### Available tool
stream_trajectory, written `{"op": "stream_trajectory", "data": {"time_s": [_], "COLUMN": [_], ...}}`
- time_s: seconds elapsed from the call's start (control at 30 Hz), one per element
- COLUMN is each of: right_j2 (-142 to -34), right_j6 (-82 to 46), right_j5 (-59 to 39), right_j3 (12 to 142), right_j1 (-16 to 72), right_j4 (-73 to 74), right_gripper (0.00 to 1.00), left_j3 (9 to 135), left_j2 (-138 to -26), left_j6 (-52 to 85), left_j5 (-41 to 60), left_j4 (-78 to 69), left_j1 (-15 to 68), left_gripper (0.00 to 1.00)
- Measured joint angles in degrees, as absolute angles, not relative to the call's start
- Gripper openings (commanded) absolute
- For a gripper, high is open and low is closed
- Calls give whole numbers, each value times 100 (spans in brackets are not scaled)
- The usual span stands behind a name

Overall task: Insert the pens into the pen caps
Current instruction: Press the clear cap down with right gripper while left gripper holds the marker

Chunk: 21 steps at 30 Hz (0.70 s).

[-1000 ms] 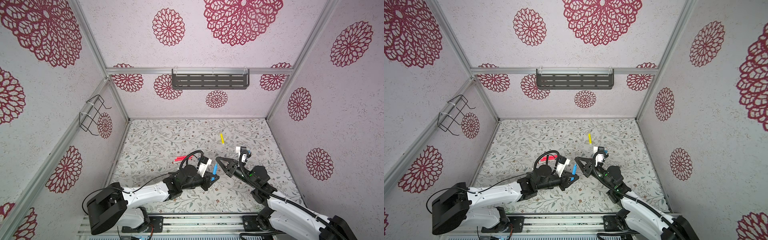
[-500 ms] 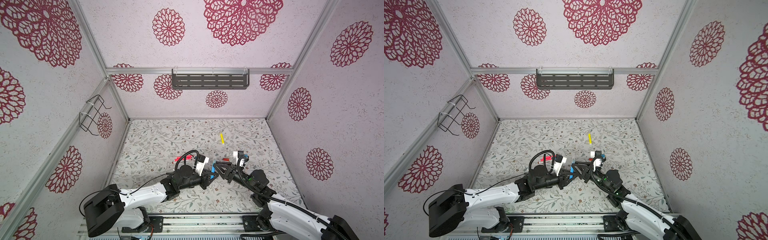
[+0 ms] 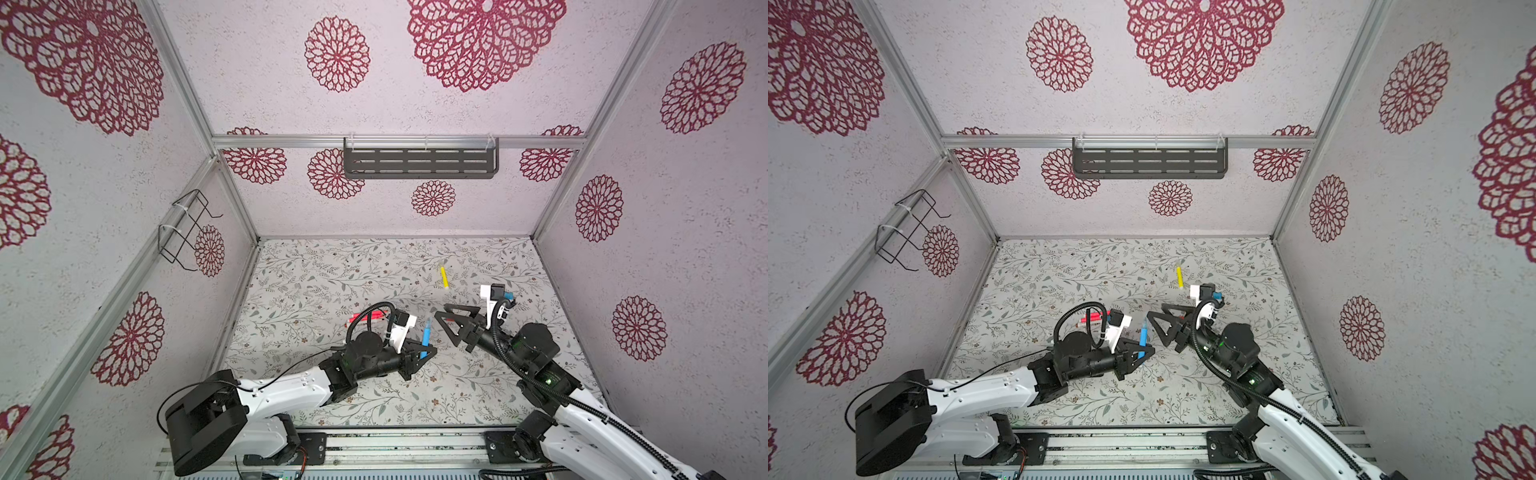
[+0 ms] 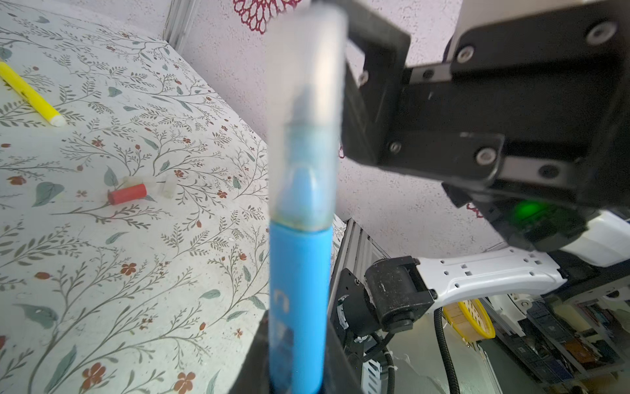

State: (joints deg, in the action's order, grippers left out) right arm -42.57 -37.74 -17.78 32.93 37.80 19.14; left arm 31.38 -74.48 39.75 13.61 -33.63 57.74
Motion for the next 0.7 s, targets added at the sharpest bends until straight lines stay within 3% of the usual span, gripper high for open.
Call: {"op": "stream_trajectory", "data": {"time_s": [0.27,0.7], "right_j2": [-5295,-5325], "right_j6": [-3496,-3441], "right_j5": [-2075,-2279], "right_j3": [4156,4160], "right_j1": [3782,3848], "right_j4": [1251,974], "right_gripper": [59,46], "left_j3": [3138,3133], "left_j2": [-7448,-7448], "left_j6": [3997,4012], "left_j5": [1435,1446], "left_j4": [-3361,-3358], "left_j1": [5774,5774], "left_gripper": [0,0]}}
